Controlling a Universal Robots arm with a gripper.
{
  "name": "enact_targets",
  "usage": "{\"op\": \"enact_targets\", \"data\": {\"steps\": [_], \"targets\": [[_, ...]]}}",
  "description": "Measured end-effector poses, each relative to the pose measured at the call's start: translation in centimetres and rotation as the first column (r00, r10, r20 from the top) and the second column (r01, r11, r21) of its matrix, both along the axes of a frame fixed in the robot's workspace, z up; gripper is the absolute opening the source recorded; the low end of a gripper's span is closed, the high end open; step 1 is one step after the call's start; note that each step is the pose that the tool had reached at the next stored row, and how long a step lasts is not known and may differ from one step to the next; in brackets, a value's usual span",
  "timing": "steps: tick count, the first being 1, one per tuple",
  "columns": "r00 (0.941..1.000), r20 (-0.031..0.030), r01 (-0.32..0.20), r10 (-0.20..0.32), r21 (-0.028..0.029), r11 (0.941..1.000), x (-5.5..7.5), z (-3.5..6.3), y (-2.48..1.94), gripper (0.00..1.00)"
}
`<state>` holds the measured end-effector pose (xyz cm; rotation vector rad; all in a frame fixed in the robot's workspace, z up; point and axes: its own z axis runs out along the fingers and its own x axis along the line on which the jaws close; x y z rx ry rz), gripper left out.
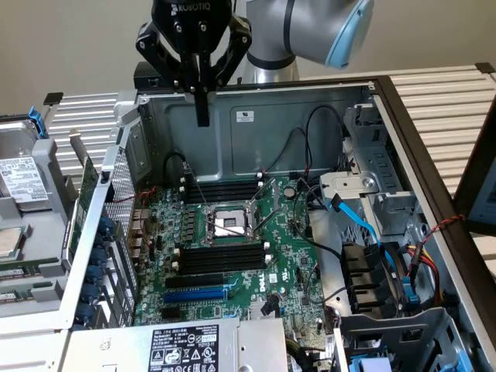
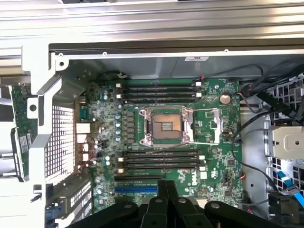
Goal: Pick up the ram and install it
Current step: 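Reach for the ram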
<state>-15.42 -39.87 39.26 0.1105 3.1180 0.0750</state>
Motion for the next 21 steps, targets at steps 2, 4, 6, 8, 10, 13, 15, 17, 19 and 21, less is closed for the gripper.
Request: {"op": "enact_targets", "data": {"steps": [2,4,6,8,10,13,15,17,19,21], "targets": [[1.0000,-0.0001,0.000,0.000,-0.0001,1.0000,-0.9,0.00,0.00,0.10],[1.0000,0.0000,0.000,0.000,-0.0001,1.0000,-1.8,0.00,0.00,0.10],[1.0000,0.0000,0.000,0.000,0.0000,1.0000,-2.7,0.00,0.00,0.10],[1.0000,0.0000,0.000,0.000,0.0000,1.0000,-3.6,0.00,0.00,0.10],[1.0000,0.0000,0.000,0.000,0.0000,1.0000,-4.5,-0.02,0.00,0.10],[1.0000,0.0000,0.000,0.000,0.0000,1.0000,-5.9,-0.05,0.00,0.10],[1.0000,0.0000,0.000,0.000,0.0000,1.0000,-6.8,-0.06,0.00,0.10],[1.0000,0.0000,0.000,0.000,0.0000,1.0000,-7.7,-0.08,0.00,0.10],[1.0000,-0.0001,0.000,0.000,-0.0001,1.0000,-8.6,-0.10,0.00,0.10],[1.0000,0.0000,0.000,0.000,-0.0001,1.0000,-9.5,-0.11,0.00,0.10]]}}
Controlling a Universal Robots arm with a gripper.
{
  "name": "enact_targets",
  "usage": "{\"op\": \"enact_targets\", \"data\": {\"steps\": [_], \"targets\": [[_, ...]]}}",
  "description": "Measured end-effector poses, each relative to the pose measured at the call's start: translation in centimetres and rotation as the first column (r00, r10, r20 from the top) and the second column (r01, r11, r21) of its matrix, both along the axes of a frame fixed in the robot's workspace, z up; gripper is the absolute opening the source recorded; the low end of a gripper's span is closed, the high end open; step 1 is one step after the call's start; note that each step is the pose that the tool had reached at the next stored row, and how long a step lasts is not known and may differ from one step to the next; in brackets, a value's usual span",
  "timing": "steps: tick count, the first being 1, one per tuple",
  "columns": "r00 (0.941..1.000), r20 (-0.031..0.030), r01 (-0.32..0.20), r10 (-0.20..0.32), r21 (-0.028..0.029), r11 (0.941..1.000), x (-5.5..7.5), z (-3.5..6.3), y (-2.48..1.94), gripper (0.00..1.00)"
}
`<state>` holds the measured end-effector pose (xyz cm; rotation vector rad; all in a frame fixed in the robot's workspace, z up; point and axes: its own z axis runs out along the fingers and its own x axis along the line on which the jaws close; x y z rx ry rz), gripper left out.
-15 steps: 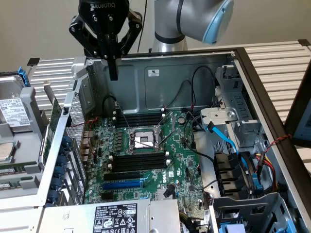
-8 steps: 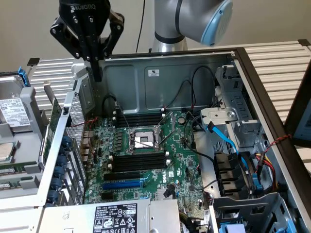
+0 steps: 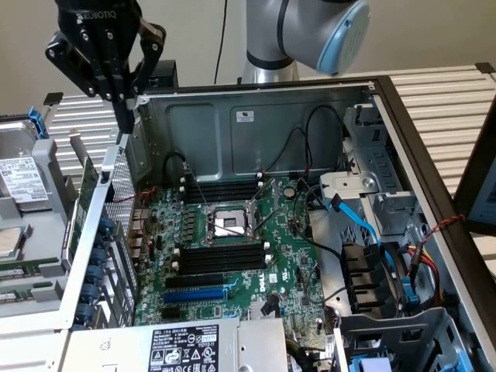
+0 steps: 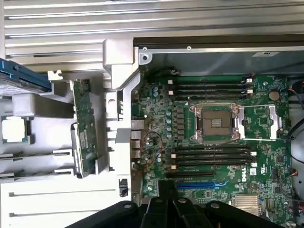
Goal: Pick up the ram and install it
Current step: 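Reach for the ram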
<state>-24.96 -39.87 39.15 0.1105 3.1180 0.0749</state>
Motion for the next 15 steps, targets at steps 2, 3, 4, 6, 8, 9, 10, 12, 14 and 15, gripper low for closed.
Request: {"op": "enact_targets", "data": {"steps": [2,3,4,6,8,9,10,12,14,15], "targets": [[1.0000,0.0001,0.000,0.000,0.0001,1.0000,-0.9,-0.01,0.00,0.10],[1.0000,0.0001,0.000,0.000,0.0002,1.0000,-1.4,-0.01,0.00,0.10],[1.0000,0.0000,0.000,0.000,0.0004,1.0000,-1.8,-0.02,0.00,0.10],[1.0000,0.0000,0.000,0.000,0.0006,1.0000,-2.7,-0.02,0.00,0.10],[1.0000,0.0000,0.000,0.000,0.0008,1.0000,-3.7,-0.05,0.00,0.10],[1.0000,0.0000,0.000,0.000,0.0008,1.0000,-4.1,-0.06,0.00,0.10],[1.0000,0.0000,0.000,0.000,0.0008,1.0000,-4.6,-0.09,0.00,0.10],[1.0000,0.0000,0.000,0.000,0.0009,1.0000,-5.5,-0.14,0.00,0.10],[1.0000,-0.0001,0.000,0.000,0.0008,1.0000,-6.4,-0.19,0.01,0.10],[1.0000,0.0000,0.000,0.000,0.0008,1.0000,-6.8,-0.23,0.01,0.10]]}}
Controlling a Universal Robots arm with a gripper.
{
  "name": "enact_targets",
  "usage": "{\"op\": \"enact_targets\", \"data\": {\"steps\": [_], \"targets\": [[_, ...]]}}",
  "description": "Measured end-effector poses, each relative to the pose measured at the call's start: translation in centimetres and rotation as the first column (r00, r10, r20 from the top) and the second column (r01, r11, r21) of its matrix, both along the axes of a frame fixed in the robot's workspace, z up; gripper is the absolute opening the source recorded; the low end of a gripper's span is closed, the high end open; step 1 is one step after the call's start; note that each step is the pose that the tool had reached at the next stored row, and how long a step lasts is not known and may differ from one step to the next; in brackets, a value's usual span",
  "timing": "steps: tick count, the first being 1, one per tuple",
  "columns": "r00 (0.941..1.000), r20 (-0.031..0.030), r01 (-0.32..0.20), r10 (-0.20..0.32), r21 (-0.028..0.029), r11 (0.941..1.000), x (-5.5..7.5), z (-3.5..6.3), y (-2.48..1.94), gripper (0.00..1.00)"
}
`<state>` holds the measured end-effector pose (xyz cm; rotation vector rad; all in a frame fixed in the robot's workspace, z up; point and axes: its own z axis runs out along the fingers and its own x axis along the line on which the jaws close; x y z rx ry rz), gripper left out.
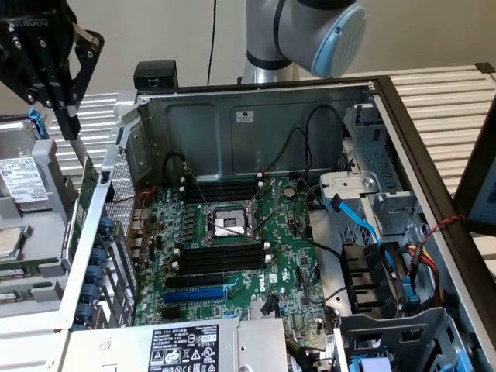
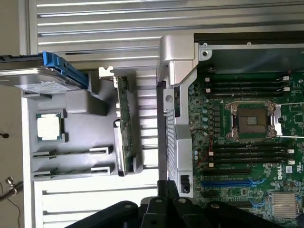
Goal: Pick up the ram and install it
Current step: 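Reach for the ram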
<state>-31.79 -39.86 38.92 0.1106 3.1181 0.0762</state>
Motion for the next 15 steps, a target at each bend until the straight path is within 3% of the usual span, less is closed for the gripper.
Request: {"op": "enact_targets", "data": {"steps": [15], "targets": [[1.0000,-0.0004,0.000,0.000,0.0000,1.0000,-6.8,-0.68,0.17,0.10]]}}
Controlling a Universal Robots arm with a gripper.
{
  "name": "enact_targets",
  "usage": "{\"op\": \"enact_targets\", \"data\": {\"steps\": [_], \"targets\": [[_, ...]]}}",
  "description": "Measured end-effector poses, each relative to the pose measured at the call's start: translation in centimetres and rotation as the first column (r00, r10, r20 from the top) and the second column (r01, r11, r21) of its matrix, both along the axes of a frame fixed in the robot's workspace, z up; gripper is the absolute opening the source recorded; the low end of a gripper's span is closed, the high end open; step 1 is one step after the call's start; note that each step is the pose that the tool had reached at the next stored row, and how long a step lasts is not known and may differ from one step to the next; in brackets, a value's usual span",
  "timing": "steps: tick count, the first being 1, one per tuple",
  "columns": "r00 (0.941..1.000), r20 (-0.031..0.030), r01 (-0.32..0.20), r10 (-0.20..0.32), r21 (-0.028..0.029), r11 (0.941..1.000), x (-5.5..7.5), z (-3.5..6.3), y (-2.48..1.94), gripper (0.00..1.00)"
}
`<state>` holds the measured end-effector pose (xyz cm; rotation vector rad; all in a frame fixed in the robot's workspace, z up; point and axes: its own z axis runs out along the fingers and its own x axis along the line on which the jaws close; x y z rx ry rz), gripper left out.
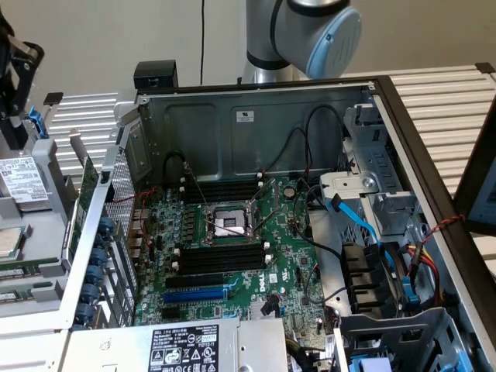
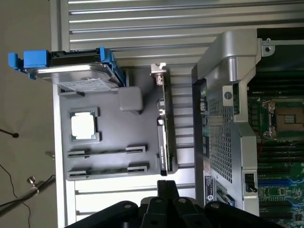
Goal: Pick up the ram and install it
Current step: 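Reach for the ram, then pick up the ram and move it above insertion slot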
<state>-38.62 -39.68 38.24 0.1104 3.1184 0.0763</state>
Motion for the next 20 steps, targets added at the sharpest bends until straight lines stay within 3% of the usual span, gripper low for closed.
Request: {"op": "enact_targets", "data": {"steps": [6,10,13,17,20], "targets": [[1.0000,-0.0034,0.000,0.000,0.0066,1.0000,-2.5,-0.09,0.01,0.10],[0.9999,-0.0119,0.000,0.000,0.0145,0.9999,-3.2,-0.13,0.01,0.10],[0.9998,-0.0197,0.000,0.000,0.0174,0.9998,-3.4,-0.14,0.01,0.10],[0.9998,-0.0207,0.000,0.000,0.0174,0.9998,-3.4,-0.14,0.01,0.10],[0.9998,-0.0127,-0.012,0.013,0.0174,0.9998,-3.5,-0.23,0.17,0.10]]}}
